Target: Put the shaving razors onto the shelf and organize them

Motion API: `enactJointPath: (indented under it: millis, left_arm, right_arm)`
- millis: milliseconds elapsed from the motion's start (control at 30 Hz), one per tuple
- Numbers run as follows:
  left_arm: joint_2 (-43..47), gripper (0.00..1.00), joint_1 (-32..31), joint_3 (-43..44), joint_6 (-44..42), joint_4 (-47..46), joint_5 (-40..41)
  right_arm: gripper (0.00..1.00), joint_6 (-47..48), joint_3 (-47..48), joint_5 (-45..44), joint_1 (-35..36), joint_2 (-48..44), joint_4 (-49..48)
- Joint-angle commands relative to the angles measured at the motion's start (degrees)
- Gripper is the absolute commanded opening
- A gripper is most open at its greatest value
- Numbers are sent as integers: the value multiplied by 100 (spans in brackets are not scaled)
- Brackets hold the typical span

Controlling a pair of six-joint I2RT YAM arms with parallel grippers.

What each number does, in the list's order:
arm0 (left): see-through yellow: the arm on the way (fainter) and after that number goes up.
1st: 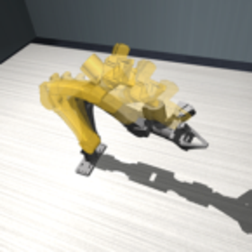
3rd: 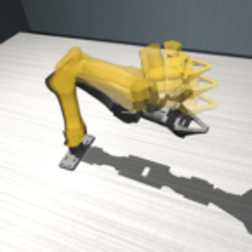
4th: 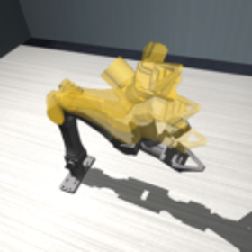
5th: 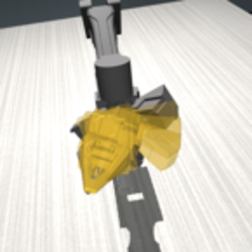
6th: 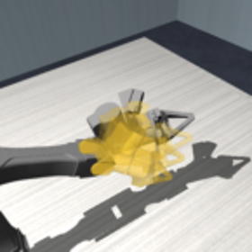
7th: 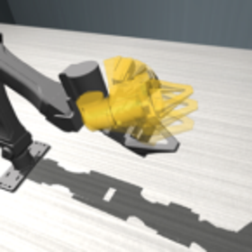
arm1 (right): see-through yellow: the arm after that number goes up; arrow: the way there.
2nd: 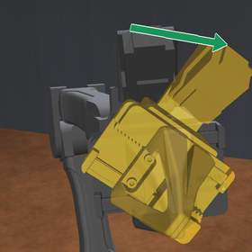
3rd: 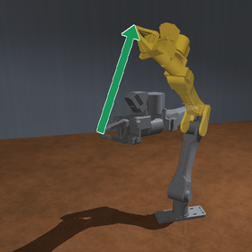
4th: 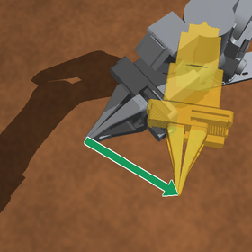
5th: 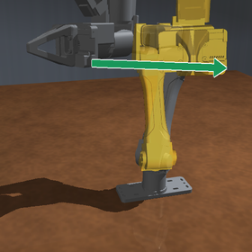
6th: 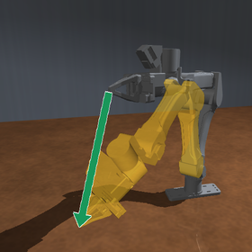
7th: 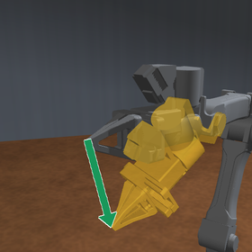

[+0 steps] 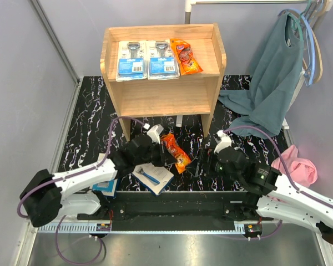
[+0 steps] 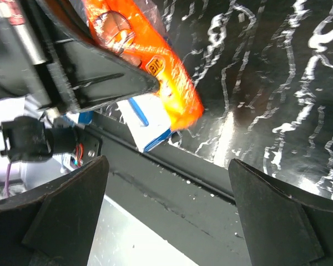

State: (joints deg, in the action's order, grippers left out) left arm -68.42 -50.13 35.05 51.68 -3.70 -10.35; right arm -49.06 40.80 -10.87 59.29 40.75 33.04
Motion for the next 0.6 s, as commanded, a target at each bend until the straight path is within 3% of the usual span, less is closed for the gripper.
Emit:
enactJointPath:
  millis: [0,133,333,567]
  left_arm:
    - [575,0,-14,432,-1221,809,-968]
    - [769,0,-15,547,-1590,1275,-1556]
    - [980,0,-23,415,-1714,1198,-2049]
    - [1129,0,-32,283,-1538,766,-2419]
  right_arm:
    - [100,318,34,699,4,301,-648]
    - [100,344,51,859,4,512,-851]
    - [98,292,-10,789,4,486,-1018]
    - [80,177,-168,964,4,600,-1370]
